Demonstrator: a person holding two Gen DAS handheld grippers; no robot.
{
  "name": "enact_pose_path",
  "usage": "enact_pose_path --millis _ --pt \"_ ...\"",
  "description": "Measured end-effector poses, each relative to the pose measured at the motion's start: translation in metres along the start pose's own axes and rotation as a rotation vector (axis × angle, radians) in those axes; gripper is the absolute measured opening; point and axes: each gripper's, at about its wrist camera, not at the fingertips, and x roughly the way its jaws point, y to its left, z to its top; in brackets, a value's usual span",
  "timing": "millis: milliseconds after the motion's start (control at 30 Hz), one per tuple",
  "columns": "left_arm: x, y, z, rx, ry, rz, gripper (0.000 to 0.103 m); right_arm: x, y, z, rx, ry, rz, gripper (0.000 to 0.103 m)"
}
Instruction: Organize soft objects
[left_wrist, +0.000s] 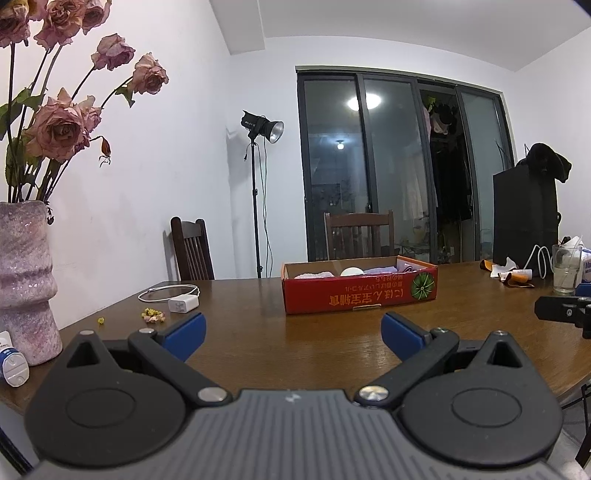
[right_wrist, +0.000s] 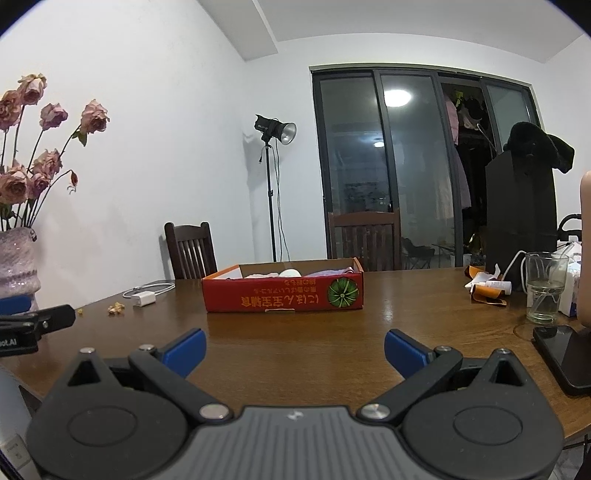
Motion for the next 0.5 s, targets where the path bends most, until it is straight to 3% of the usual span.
enact_pose_path --millis 500 --pt "-0.0012 0.0002 0.0005 -0.005 0.002 0.006 0.103 0.0002 0.001 -0.0002 -0.014 -0.005 0.008 0.103"
